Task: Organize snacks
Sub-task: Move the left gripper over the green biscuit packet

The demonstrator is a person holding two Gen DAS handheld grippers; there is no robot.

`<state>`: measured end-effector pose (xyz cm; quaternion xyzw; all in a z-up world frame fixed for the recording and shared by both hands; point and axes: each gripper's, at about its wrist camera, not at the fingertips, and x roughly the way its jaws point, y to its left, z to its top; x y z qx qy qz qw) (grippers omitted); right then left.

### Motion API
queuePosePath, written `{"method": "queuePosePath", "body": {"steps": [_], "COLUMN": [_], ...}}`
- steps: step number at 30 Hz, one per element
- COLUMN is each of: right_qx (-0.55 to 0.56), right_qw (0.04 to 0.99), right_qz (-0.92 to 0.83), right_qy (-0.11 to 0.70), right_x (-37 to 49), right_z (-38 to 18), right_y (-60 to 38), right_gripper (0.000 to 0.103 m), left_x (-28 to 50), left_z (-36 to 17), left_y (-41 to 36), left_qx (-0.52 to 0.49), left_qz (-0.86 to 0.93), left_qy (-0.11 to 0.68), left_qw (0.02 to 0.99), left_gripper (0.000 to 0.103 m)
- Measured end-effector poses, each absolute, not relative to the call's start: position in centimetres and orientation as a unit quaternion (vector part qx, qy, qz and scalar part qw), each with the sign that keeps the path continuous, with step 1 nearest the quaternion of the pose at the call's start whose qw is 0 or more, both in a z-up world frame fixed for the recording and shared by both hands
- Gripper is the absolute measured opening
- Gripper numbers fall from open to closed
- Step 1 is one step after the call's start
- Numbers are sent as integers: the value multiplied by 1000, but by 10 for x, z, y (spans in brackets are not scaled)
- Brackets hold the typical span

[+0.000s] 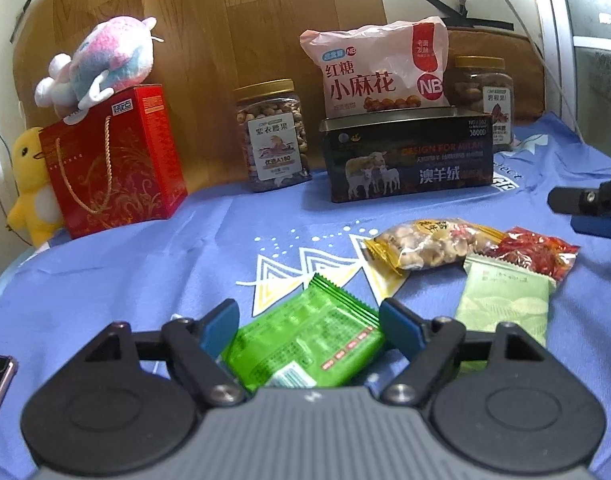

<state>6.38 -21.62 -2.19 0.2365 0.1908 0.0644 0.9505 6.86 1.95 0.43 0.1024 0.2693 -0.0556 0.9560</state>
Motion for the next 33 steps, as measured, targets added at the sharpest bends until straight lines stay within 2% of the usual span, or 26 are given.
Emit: {"method": "queuePosePath", "body": {"steps": [17, 33], "right_qx": [259, 247], "right_qw": [944, 947], "right_qz": [113, 101], "right_qy": [170, 179], "right_x": [56, 58], "right_z": [-20, -20], "right_y": [-224, -222], "right_gripper": [50, 53], "left_x": [53, 53], "left_z": [2, 4], "left_y": [-10, -2], "left_qx": [138, 106], "left_qz": [4, -17], "left_qy": [277, 284], "left_qw": [951, 953], "left_gripper": [80, 80]}}
